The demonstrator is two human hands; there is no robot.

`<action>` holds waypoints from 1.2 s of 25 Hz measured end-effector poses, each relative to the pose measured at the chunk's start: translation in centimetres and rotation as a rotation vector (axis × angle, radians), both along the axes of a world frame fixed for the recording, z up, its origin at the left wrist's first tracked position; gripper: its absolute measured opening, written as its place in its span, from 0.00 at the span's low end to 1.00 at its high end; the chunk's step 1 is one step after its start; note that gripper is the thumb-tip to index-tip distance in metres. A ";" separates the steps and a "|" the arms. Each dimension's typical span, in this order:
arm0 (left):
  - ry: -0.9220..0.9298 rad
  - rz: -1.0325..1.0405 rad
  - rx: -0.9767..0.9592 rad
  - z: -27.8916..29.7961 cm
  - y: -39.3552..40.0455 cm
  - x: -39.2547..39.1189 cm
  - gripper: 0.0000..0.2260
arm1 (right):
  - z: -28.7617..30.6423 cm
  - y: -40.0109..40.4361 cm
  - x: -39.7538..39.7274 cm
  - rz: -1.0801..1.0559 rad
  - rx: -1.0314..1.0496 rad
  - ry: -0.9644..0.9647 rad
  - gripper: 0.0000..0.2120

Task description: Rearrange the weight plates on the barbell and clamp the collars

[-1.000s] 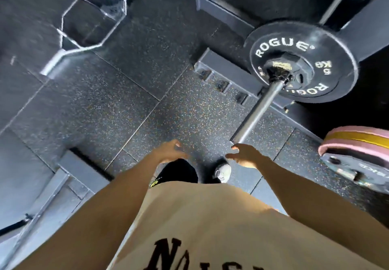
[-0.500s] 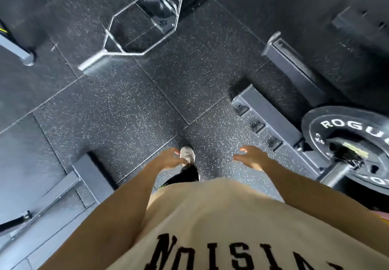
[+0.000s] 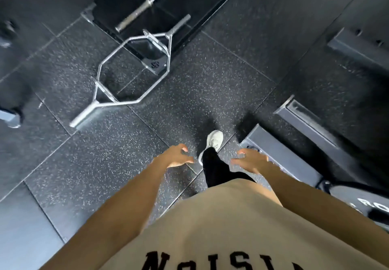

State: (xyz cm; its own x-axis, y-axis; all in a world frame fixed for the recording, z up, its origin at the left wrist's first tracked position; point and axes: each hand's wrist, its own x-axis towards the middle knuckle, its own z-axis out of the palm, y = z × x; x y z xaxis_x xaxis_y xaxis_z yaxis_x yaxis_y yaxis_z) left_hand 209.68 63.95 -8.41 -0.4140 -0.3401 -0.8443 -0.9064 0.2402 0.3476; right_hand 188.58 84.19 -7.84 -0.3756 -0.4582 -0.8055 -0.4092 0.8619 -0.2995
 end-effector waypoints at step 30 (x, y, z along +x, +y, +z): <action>0.051 -0.483 -0.023 2.9 -61.5 -87.3 0.29 | 0.6 -52.8 -74.1 -0.562 -0.019 0.029 0.27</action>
State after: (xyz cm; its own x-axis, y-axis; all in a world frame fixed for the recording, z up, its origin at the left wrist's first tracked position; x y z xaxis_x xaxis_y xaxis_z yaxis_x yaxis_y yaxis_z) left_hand 122.36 2.43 -5.46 -0.5702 -0.1176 -0.8130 -0.6711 0.6374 0.3785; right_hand 114.47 31.37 -7.23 -0.5879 -0.1957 -0.7849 0.1030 0.9443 -0.3126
